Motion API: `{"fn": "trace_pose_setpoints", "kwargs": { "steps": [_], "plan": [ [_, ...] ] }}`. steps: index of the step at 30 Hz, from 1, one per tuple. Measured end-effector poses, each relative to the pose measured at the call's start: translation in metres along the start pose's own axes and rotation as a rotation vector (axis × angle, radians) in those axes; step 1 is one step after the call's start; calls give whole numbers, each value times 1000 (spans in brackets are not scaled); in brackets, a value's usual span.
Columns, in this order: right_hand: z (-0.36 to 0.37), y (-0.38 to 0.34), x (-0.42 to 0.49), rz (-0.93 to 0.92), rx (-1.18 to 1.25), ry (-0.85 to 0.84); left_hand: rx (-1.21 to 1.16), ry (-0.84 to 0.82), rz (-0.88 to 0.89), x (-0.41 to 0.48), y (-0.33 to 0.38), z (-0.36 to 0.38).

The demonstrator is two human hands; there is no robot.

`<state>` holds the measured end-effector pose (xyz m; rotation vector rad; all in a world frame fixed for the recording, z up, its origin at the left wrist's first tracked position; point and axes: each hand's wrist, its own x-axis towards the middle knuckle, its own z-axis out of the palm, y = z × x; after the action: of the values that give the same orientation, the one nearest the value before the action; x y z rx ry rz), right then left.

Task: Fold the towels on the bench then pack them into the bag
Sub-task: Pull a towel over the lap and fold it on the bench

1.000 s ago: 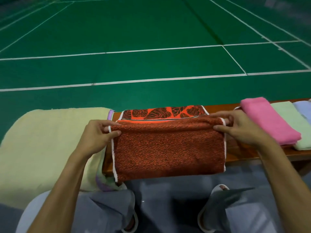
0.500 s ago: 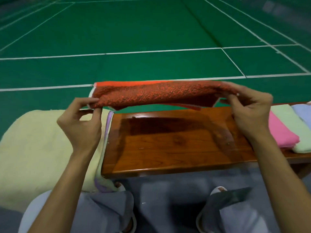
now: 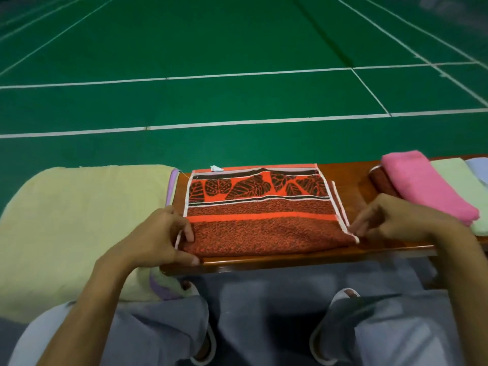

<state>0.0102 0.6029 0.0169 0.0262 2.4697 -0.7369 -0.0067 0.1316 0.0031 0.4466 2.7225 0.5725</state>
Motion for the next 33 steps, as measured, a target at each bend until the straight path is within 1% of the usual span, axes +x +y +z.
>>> {"fn": "trace_pose_setpoints", "kwargs": {
  "steps": [1, 2, 3, 4, 5, 6, 7, 8, 10, 12, 15, 22, 23, 26, 27, 29, 31, 33],
  "plan": [
    [-1, 0, 2, 54, -52, 72, -72, 69, -16, 2, 5, 0],
    [1, -3, 5, 100, -111, 192, -122, 198, -31, 6, 9, 3],
    [6, -12, 10, 132, -171, 350, -114, 349, -23, 12, 14, 7],
    [16, -27, 16, 123, -225, 529, -66, 475, 15, 21, 20, 12],
    [30, -44, 24, 83, -256, 673, -16, 541, 71, 30, 27, 20],
    [47, -61, 34, 19, -272, 741, 18, 550, 126, 41, 35, 29],
    [66, -79, 41, -57, -288, 724, 44, 521, 164, 51, 44, 39],
    [85, -94, 50, -126, -334, 652, 68, 471, 181, 59, 53, 50],
    [121, -111, 67, -242, -444, 495, 146, 354, 159, 70, 66, 75],
    [138, -109, 78, -265, -513, 429, 231, 266, 103, 76, 62, 95],
    [133, -89, 81, -193, -506, 437, 274, 256, 45, 76, 46, 97],
    [109, -48, 75, 143, -336, 605, 277, 273, 24, 73, 40, 97],
    [107, -49, 74, 178, -318, 647, 278, 275, 22, 74, 40, 97],
    [101, -57, 67, 285, -325, 848, 249, 277, 15, 73, 42, 98],
    [97, -58, 64, 308, -315, 872, 228, 284, 20, 72, 46, 98],
    [87, -55, 62, 342, -231, 832, 199, 311, 52, 70, 58, 99],
    [80, -49, 64, 364, -171, 750, 196, 311, 81, 68, 72, 104],
    [76, -45, 65, 318, -183, 689, 209, 290, 74, 68, 81, 113]
  ]
}}
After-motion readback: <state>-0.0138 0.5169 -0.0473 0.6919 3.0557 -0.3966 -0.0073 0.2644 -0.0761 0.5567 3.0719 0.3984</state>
